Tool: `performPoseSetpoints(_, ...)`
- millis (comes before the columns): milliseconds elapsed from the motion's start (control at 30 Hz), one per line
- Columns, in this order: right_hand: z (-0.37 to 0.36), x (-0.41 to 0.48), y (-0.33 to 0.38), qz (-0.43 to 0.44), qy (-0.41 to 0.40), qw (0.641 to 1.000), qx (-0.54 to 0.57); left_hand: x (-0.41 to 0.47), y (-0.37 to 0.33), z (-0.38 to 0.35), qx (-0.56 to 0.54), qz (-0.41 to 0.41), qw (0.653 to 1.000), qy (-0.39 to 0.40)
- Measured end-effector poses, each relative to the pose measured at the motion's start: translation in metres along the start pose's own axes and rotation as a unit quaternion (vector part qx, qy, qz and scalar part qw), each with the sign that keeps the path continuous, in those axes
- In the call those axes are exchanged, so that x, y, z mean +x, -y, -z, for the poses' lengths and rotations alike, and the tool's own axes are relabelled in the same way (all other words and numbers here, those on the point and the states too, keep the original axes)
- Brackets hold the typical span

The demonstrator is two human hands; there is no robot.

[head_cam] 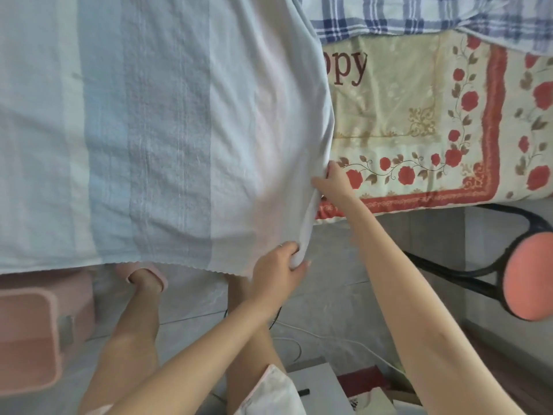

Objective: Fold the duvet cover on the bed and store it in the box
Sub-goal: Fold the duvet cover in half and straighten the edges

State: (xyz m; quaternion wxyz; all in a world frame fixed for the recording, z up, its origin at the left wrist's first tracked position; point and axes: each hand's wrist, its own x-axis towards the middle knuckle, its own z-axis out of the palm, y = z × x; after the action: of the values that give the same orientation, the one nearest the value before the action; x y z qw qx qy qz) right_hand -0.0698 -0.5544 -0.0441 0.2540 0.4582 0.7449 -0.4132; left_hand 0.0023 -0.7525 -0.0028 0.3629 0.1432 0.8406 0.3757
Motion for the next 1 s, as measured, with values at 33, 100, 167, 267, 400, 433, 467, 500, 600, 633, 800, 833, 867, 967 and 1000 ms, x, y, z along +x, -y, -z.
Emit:
performPoseSetpoints(33, -0.006, -0.01, -0.001, 0.021, -0.034, 0.999, 0.021, -0.003, 0.003, 0.008, -0.011, -0.012, 1.0, -0.007)
performPoseSetpoints(100, -0.016, -0.031, 0.01, 0.037, -0.08, 0.99, 0.111, -0.011, 0.014, 0.027, -0.042, -0.029, 0.999, 0.003)
performPoseSetpoints(167, -0.026, -0.047, 0.036, 0.038, -0.108, 0.975, 0.189, -0.015, 0.029, 0.055, -0.092, -0.019, 0.996, 0.003)
performPoseSetpoints(267, -0.052, -0.064, 0.094, 0.088, -0.14, 0.969, 0.184, -0.017, 0.051, 0.112, -0.205, 0.062, 0.974, -0.074)
performPoseSetpoints(400, -0.122, -0.095, 0.21, 0.16, -0.154, 0.972, 0.073, -0.037, 0.094, 0.219, -0.257, 0.099, 0.944, -0.181)
performPoseSetpoints(433, -0.136, -0.103, 0.234, 0.163, -0.153, 0.974, 0.046, -0.042, 0.102, 0.239, -0.262, 0.099, 0.938, -0.206)
performPoseSetpoints(467, -0.157, -0.113, 0.263, 0.18, -0.147, 0.972, 0.023, -0.052, 0.113, 0.266, -0.271, 0.107, 0.927, -0.236)
performPoseSetpoints(500, -0.183, -0.126, 0.295, 0.201, -0.133, 0.971, 0.004, -0.063, 0.125, 0.298, -0.28, 0.116, 0.911, -0.279)
performPoseSetpoints(600, -0.245, -0.151, 0.373, 0.254, -0.121, 0.959, -0.038, -0.084, 0.156, 0.374, -0.298, 0.118, 0.871, -0.373)
performPoseSetpoints(633, -0.27, -0.161, 0.401, 0.279, -0.113, 0.952, -0.052, -0.091, 0.172, 0.402, -0.305, 0.12, 0.854, -0.404)
performPoseSetpoints(800, -0.423, -0.201, 0.517, 0.398, -0.044, 0.904, -0.151, -0.128, 0.287, 0.529, -0.307, 0.137, 0.79, -0.513)
performPoseSetpoints(833, -0.445, -0.201, 0.529, 0.405, -0.026, 0.896, -0.181, -0.128, 0.309, 0.543, -0.306, 0.141, 0.784, -0.521)
performPoseSetpoints(867, -0.482, -0.2, 0.548, 0.42, -0.004, 0.885, -0.201, -0.131, 0.339, 0.564, -0.309, 0.148, 0.769, -0.539)
performPoseSetpoints(967, -0.574, -0.183, 0.576, 0.422, 0.098, 0.872, -0.228, -0.119, 0.425, 0.601, -0.299, 0.196, 0.737, -0.573)
performPoseSetpoints(1000, -0.597, -0.172, 0.578, 0.413, 0.127, 0.87, -0.236, -0.11, 0.449, 0.608, -0.291, 0.217, 0.73, -0.578)
